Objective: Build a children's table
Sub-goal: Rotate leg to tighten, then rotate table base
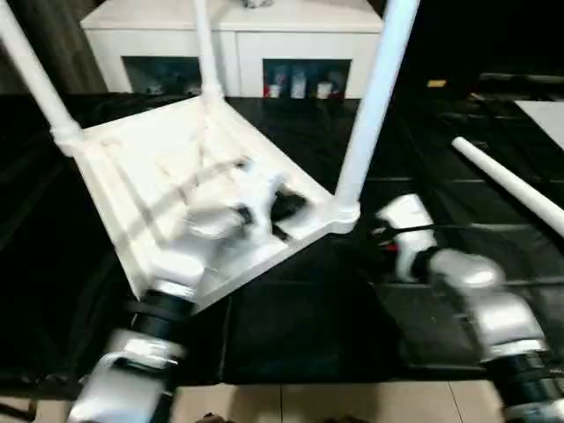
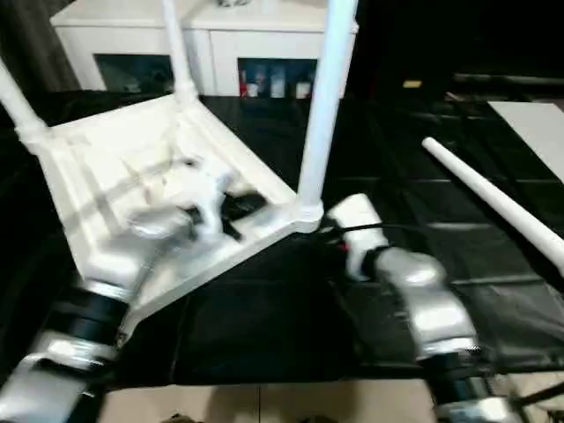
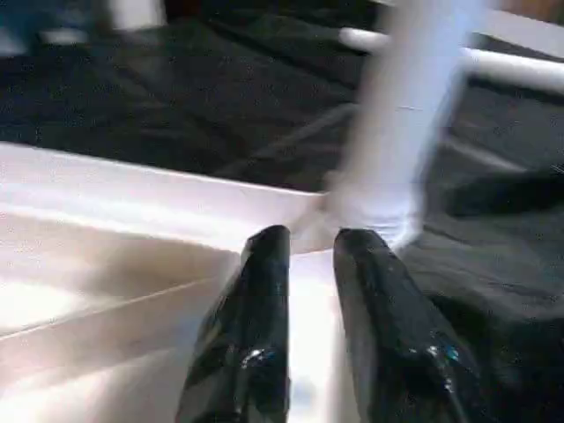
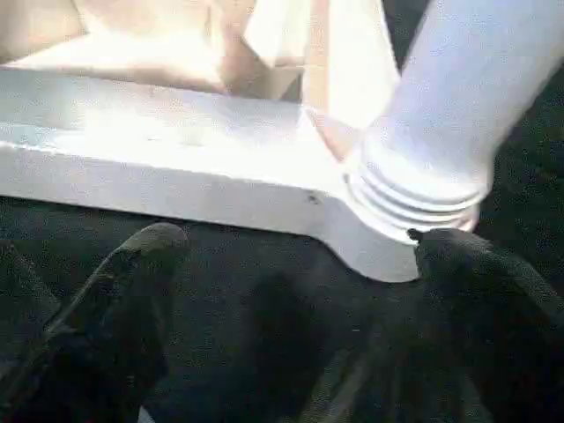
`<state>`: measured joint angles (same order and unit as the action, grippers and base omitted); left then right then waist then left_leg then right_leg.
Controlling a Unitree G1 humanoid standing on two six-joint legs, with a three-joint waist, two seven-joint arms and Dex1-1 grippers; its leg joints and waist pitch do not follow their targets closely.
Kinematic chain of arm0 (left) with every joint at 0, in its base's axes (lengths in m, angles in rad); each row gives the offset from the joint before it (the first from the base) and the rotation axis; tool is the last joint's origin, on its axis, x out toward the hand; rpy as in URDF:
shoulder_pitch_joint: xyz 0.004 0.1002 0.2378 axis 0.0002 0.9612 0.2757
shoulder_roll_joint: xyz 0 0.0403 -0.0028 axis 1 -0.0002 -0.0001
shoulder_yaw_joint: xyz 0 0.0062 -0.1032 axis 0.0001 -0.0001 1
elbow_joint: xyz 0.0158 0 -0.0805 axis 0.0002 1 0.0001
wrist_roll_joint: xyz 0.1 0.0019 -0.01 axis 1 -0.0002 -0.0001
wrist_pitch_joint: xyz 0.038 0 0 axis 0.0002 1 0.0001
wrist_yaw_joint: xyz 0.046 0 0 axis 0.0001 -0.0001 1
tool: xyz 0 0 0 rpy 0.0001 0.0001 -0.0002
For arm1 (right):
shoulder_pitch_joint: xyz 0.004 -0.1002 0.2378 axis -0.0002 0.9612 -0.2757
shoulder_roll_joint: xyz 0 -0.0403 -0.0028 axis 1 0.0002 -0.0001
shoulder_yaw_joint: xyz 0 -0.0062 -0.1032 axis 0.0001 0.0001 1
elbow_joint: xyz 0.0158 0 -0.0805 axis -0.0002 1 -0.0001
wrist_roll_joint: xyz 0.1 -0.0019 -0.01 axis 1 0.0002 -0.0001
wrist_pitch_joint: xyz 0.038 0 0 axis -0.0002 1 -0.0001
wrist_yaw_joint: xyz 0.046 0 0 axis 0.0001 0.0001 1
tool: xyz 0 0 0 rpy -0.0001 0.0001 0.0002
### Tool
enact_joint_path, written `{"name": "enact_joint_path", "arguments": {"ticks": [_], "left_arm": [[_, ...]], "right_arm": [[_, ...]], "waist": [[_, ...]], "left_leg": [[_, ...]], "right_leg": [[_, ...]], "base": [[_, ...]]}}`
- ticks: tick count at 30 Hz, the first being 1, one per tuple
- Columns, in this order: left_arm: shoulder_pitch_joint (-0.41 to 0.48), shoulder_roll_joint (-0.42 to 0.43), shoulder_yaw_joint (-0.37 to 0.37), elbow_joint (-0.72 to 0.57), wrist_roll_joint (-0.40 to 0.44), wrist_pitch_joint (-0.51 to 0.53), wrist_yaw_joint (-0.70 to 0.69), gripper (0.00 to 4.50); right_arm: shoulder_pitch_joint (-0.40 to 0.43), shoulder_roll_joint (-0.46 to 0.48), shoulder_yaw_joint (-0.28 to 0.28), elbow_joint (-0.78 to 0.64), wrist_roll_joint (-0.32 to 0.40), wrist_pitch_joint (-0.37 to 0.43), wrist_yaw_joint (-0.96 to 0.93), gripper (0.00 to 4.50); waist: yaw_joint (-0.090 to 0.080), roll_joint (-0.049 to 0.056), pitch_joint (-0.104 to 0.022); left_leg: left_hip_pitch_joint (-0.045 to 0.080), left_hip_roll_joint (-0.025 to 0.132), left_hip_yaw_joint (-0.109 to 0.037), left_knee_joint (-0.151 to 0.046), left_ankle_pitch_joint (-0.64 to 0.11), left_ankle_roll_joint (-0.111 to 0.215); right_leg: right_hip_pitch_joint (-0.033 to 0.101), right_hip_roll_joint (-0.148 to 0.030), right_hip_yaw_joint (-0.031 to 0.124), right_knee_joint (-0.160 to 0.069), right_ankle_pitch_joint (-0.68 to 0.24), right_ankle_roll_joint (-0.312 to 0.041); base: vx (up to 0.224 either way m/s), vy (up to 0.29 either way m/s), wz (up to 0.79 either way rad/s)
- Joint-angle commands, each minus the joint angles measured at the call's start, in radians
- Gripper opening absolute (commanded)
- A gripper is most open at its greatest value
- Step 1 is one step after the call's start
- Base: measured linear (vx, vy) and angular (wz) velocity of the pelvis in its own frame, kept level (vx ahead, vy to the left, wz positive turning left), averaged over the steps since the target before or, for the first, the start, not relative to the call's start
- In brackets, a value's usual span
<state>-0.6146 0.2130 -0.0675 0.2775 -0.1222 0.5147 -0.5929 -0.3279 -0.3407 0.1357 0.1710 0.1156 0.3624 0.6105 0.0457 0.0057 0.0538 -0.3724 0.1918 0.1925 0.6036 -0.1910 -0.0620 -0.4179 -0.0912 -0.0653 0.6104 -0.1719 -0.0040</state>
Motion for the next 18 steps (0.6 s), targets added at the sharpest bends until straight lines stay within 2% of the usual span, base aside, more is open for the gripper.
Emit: {"name": "enact_joint_path", "arguments": {"ticks": [1, 2, 5, 8, 9, 10, 11, 12, 13, 14, 15, 16, 17, 18], "left_arm": [[-0.005, 0.026, 0.040, -0.013, 0.020, -0.004, 0.041, 1.35], [-0.005, 0.026, 0.040, -0.013, 0.020, -0.004, 0.041, 1.35], [-0.005, 0.026, 0.040, -0.013, 0.020, -0.004, 0.041, 1.35], [-0.005, 0.030, 0.043, -0.011, 0.024, -0.007, 0.047, 1.37], [-0.008, 0.053, 0.063, 0.000, 0.047, -0.027, 0.089, 1.52], [0.010, 0.156, 0.160, 0.074, 0.112, -0.123, 0.269, 1.52], [0.027, 0.242, 0.226, 0.141, 0.168, -0.194, 0.410, 1.63], [0.047, 0.306, 0.284, 0.193, 0.202, -0.245, 0.519, 1.81], [0.062, 0.345, 0.313, 0.228, 0.217, -0.272, 0.573, 1.81], [0.072, 0.360, 0.324, 0.246, 0.217, -0.275, 0.593, 1.88], [0.072, 0.360, 0.324, 0.246, 0.217, -0.275, 0.593, 1.95], [0.072, 0.360, 0.324, 0.246, 0.217, -0.275, 0.593, 2.04], [0.087, 0.357, 0.352, 0.264, 0.168, -0.289, 0.544, 2.04], [0.094, 0.340, 0.338, 0.250, 0.150, -0.274, 0.487, 2.22]], "right_arm": [[-0.019, 0.001, 0.006, -0.002, -0.001, 0.011, -0.007, 4.50], [-0.019, 0.001, 0.006, -0.002, -0.001, 0.011, -0.007, 4.50], [-0.019, 0.001, 0.006, -0.002, -0.001, 0.011, -0.007, 4.50], [-0.019, 0.001, 0.007, -0.003, -0.001, 0.011, -0.006, 4.50], [-0.018, 0.005, 0.012, -0.007, 0.000, 0.011, -0.003, 4.50], [-0.014, 0.014, 0.021, -0.008, 0.003, 0.013, 0.001, 4.50], [-0.012, 0.019, 0.029, -0.007, 0.002, 0.013, 0.004, 4.50], [-0.011, 0.024, 0.033, -0.005, 0.000, 0.013, 0.007, 4.50], [-0.011, 0.026, 0.035, -0.003, -0.002, 0.013, 0.009, 4.50], [-0.012, 0.026, 0.036, -0.002, -0.003, 0.012, 0.008, 4.50], [-0.012, 0.026, 0.036, -0.002, -0.003, 0.012, 0.008, 4.50], [-0.012, 0.026, 0.036, -0.002, -0.003, 0.012, 0.008, 4.50], [-0.010, 0.027, 0.035, -0.001, -0.004, 0.009, 0.006, 4.50], [-0.010, 0.029, 0.034, -0.001, -0.005, 0.007, 0.005, 4.50]], "waist": [[0.002, -0.008, -0.066], [0.000, -0.005, -0.067], [0.006, -0.002, -0.068], [0.014, -0.003, -0.069], [0.013, -0.005, -0.069], [0.015, -0.013, -0.070], [0.001, -0.009, -0.068], [-0.016, -0.008, -0.067], [-0.023, -0.005, -0.070], [-0.033, 0.002, -0.070], [-0.028, 0.007, -0.068], [-0.026, 0.006, -0.068], [-0.012, 0.004, -0.067], [-0.004, 0.003, -0.065]], "left_leg": [[0.007, 0.029, -0.016, -0.070, -0.193, 0.051], [0.009, 0.030, -0.016, -0.071, -0.194, 0.045], [0.013, 0.031, -0.014, -0.070, -0.178, 0.044], [0.010, 0.030, -0.014, -0.070, -0.163, 0.046], [0.008, 0.030, -0.015, -0.070, -0.166, 0.047], [0.002, 0.027, -0.018, -0.068, -0.173, 0.053], [-0.009, 0.023, -0.024, -0.073, -0.181, 0.042], [-0.015, 0.018, -0.030, -0.074, -0.195, 0.028], [-0.017, 0.014, -0.034, -0.073, -0.194, 0.018], [-0.010, 0.017, -0.041, -0.074, -0.187, 0.006], [0.012, 0.023, -0.037, -0.069, -0.200, 0.004], [0.018, 0.024, -0.035, -0.067, -0.197, 0.005], [0.016, 0.026, -0.033, -0.068, -0.186, 0.009], [0.019, 0.028, -0.029, -0.071, -0.190, 0.010]], "right_leg": [[0.059, -0.041, 0.037, -0.076, -0.229, -0.205], [0.058, -0.040, 0.038, -0.075, -0.225, -0.198], [0.054, -0.040, 0.041, -0.072, -0.181, -0.212], [0.058, -0.042, 0.041, -0.068, -0.146, -0.223], [0.059, -0.042, 0.040, -0.068, -0.147, -0.221], [0.062, -0.041, 0.039, -0.064, -0.159, -0.207], [0.072, -0.040, 0.036, -0.063, -0.185, -0.168], [0.075, -0.035, 0.032, -0.068, -0.222, -0.119], [0.079, -0.034, 0.031, -0.068, -0.231, -0.097], [0.072, -0.036, 0.033, -0.071, -0.234, -0.091], [0.052, -0.033, 0.037, -0.079, -0.230, -0.129], [0.049, -0.032, 0.040, -0.075, -0.200, -0.157], [0.050, -0.032, 0.040, -0.069, -0.169, -0.196], [0.047, -0.032, 0.041, -0.069, -0.168, -0.207]], "base": [[0.000, 0.000, 0.00], [0.000, 0.000, 0.00], [0.000, 0.000, 0.00], [0.000, 0.000, 0.00], [0.000, 0.000, 0.00], [0.000, 0.000, 0.00], [0.000, 0.000, 0.00], [0.000, 0.000, 0.00], [0.000, 0.000, 0.00], [0.000, 0.000, 0.00], [0.000, 0.000, 0.00], [0.000, 0.000, 0.00], [0.000, 0.000, 0.00], [0.000, 0.000, 0.00]]}}
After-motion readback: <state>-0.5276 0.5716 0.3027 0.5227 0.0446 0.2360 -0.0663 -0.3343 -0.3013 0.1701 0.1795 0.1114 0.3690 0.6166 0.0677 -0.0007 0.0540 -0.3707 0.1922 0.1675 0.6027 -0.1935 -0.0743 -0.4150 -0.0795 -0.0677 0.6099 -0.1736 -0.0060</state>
